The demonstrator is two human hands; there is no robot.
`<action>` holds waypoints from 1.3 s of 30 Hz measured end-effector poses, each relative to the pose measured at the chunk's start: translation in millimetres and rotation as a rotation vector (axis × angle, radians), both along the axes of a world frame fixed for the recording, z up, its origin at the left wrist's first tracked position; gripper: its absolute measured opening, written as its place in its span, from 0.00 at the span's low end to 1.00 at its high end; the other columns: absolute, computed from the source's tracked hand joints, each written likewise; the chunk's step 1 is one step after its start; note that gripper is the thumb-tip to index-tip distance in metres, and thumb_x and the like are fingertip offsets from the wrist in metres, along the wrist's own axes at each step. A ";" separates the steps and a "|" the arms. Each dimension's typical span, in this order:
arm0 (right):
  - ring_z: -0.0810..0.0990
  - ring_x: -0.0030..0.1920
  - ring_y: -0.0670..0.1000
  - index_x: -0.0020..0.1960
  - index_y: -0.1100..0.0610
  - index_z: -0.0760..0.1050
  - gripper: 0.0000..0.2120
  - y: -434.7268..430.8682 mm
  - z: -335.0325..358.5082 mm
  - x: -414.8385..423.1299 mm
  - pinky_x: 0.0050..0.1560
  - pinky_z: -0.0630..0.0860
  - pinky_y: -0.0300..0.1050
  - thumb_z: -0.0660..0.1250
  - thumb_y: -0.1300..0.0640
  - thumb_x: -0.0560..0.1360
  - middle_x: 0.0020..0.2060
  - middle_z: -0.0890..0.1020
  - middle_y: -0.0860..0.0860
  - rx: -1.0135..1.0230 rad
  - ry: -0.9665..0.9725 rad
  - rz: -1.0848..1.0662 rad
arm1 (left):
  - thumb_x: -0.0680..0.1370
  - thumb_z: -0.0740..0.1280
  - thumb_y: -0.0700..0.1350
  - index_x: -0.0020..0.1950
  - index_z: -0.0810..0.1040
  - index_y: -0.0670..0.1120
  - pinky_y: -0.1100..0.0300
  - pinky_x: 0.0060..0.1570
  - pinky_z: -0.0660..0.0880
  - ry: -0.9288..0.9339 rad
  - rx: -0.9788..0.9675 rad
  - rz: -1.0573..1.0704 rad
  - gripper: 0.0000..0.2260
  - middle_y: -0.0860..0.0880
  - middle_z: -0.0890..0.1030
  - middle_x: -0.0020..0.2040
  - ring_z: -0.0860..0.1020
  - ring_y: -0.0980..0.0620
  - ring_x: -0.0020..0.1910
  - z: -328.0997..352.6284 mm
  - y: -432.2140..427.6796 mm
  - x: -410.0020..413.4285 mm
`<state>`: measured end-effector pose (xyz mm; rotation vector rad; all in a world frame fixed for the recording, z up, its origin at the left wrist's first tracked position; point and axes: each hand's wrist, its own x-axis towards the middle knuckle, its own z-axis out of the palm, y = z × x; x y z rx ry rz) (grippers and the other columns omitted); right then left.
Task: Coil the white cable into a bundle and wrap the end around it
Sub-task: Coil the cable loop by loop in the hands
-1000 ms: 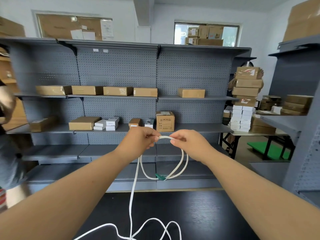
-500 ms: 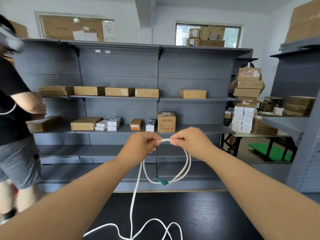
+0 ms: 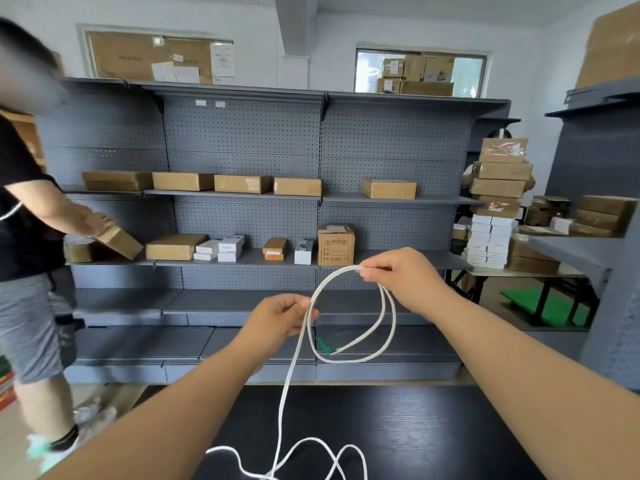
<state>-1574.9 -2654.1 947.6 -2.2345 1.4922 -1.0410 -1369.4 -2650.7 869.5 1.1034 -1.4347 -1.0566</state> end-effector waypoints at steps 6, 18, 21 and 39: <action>0.76 0.42 0.45 0.52 0.54 0.82 0.08 -0.2 -1.5 -4.5 0.48 0.69 0.41 0.67 0.56 0.75 0.42 0.82 0.47 0.007 -0.033 -0.028 | 0.80 0.57 0.52 0.53 0.80 0.43 0.63 0.49 0.76 0.002 0.098 0.008 0.16 0.49 0.84 0.49 0.82 0.52 0.48 -26.2 9.0 -0.7; 0.71 0.33 0.40 0.52 0.54 0.82 0.08 -4.0 -3.4 -5.4 0.45 0.69 0.41 0.67 0.57 0.75 0.32 0.77 0.39 -0.011 -0.131 -0.041 | 0.70 0.74 0.41 0.58 0.77 0.50 0.63 0.47 0.74 0.016 0.181 -0.168 0.18 0.54 0.82 0.51 0.81 0.57 0.47 -40.9 16.0 -2.8; 0.73 0.35 0.40 0.51 0.54 0.83 0.08 -5.3 -3.8 -5.0 0.46 0.71 0.43 0.67 0.57 0.74 0.34 0.79 0.39 -0.006 -0.179 -0.042 | 0.71 0.72 0.36 0.60 0.76 0.52 0.64 0.46 0.75 0.081 0.187 -0.167 0.21 0.56 0.80 0.56 0.80 0.56 0.50 -40.7 13.7 -3.9; 0.74 0.38 0.47 0.43 0.51 0.82 0.05 -7.6 -10.8 -8.6 0.45 0.74 0.44 0.67 0.57 0.74 0.39 0.83 0.49 0.059 -0.400 -0.062 | 0.74 0.68 0.35 0.51 0.79 0.46 0.62 0.45 0.75 0.231 0.134 -0.113 0.09 0.50 0.83 0.41 0.81 0.55 0.39 -39.3 5.0 -4.2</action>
